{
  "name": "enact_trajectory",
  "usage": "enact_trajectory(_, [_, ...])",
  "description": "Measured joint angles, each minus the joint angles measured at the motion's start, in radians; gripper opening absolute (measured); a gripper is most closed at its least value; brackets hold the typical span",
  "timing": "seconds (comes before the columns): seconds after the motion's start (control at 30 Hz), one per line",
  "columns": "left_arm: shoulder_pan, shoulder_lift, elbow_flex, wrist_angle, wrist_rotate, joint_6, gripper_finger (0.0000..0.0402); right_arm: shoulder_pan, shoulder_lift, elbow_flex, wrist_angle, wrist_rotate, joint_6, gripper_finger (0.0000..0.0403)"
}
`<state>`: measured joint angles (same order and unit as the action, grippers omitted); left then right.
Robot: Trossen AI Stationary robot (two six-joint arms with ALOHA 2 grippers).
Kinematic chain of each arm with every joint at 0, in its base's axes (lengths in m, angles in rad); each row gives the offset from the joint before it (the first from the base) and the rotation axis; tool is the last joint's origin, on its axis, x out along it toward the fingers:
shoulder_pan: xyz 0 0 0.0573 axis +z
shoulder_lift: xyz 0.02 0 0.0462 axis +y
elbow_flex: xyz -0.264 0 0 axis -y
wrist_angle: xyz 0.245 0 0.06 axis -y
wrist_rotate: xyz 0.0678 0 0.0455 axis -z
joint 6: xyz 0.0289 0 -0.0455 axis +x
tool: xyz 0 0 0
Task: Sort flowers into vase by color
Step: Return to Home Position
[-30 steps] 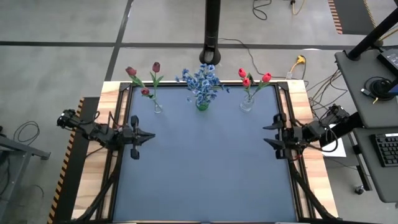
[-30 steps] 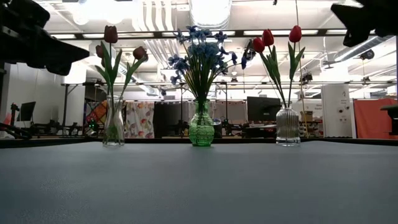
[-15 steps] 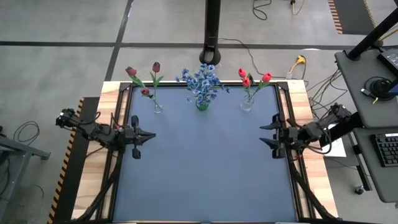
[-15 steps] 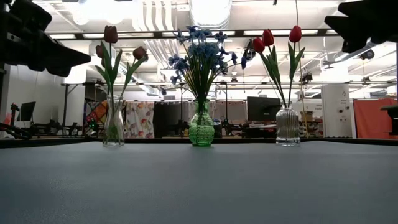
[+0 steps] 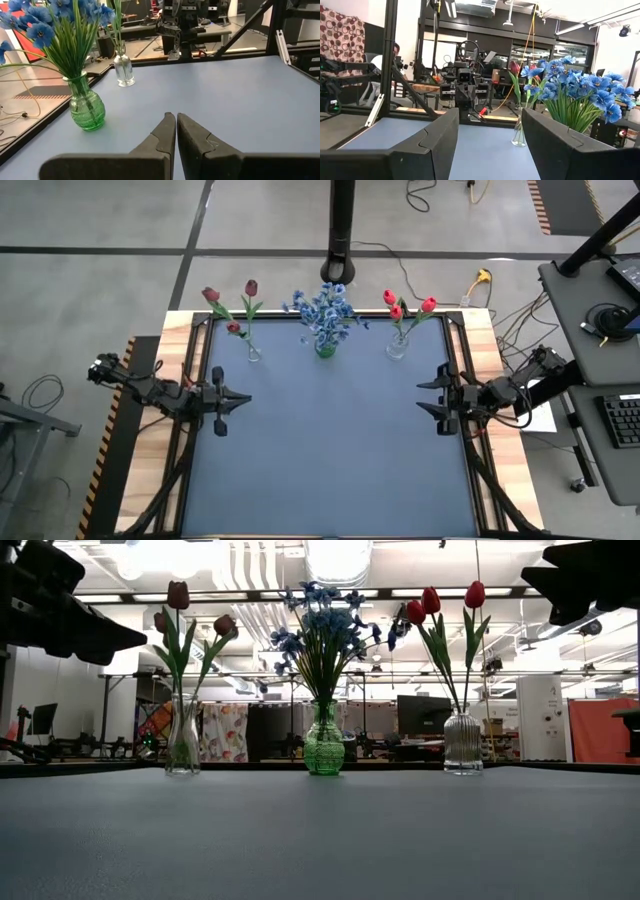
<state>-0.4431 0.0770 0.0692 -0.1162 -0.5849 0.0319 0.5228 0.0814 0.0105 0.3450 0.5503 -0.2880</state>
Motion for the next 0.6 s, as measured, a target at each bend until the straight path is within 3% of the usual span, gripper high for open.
enact_trajectory(0.6, [0.000, 0.030, 0.000, 0.002, 0.001, 0.000, 0.0000, 0.000, 0.000, 0.000, 0.000, 0.000, 0.000, 0.0210])
